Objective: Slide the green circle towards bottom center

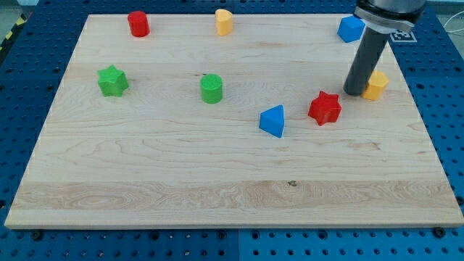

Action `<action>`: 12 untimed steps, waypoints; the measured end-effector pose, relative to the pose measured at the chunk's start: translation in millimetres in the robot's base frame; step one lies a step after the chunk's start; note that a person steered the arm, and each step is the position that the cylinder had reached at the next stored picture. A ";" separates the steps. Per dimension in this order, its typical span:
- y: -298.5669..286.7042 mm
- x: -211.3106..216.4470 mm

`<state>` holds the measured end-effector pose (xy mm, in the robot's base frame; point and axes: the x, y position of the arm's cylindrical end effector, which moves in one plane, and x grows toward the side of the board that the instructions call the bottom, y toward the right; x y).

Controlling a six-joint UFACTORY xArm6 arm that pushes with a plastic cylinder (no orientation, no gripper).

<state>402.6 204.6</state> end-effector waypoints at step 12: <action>-260.7 29.9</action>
<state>432.5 -56.1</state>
